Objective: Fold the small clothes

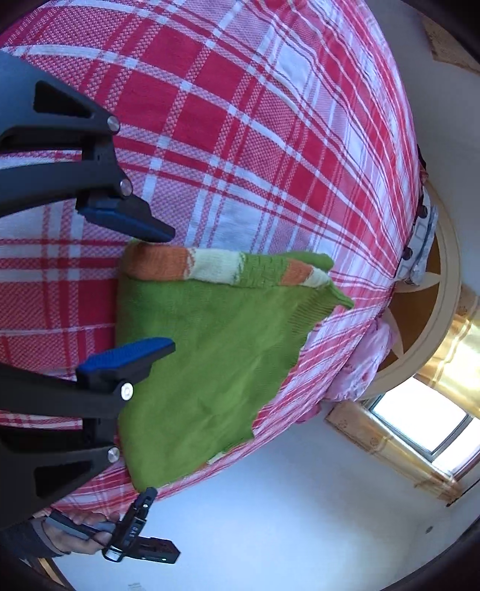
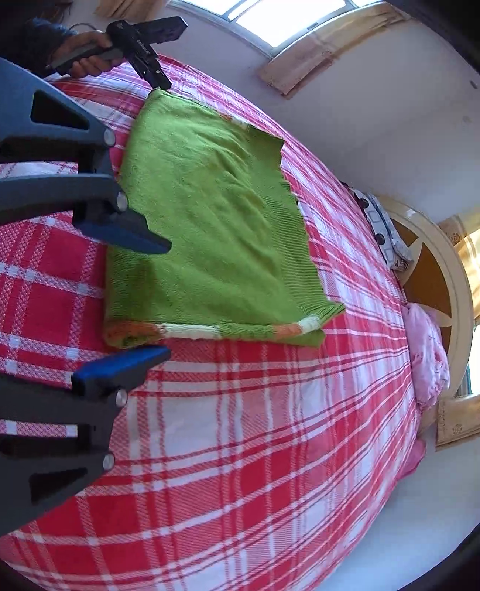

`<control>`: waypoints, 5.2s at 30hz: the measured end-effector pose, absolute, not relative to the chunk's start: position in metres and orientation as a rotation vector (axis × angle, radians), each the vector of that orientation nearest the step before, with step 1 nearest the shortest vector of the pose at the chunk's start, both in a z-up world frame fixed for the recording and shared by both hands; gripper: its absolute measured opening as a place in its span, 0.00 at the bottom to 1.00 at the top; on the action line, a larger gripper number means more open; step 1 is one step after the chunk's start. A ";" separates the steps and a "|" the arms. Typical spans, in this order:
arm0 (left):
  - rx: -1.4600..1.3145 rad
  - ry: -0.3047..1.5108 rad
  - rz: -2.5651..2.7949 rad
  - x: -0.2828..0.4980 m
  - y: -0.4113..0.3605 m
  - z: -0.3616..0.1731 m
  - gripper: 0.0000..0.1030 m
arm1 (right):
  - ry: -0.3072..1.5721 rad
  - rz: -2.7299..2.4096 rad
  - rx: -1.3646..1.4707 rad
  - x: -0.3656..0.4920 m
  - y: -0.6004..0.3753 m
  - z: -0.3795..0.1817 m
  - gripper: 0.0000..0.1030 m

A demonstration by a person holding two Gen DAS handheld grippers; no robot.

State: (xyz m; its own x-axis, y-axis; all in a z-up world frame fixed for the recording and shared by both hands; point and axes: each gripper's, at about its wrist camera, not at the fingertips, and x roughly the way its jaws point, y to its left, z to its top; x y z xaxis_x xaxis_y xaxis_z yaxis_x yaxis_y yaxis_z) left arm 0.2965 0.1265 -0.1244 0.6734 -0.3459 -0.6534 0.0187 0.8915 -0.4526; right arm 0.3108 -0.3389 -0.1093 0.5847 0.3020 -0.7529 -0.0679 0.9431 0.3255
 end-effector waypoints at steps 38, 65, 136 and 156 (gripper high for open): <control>-0.274 0.764 -0.199 0.273 0.122 -0.125 0.06 | 0.776 0.287 0.095 0.301 -0.267 -0.071 0.54; -0.388 0.833 -0.194 0.273 0.138 -0.136 0.04 | 0.829 0.319 0.028 0.287 -0.231 -0.098 0.57; -0.148 0.838 -0.049 0.384 0.170 -0.131 0.91 | 0.622 0.417 -0.757 0.264 0.053 -0.148 0.61; -0.432 0.843 -0.403 0.454 0.154 -0.137 0.56 | 0.576 0.395 -0.787 0.250 0.057 -0.151 0.59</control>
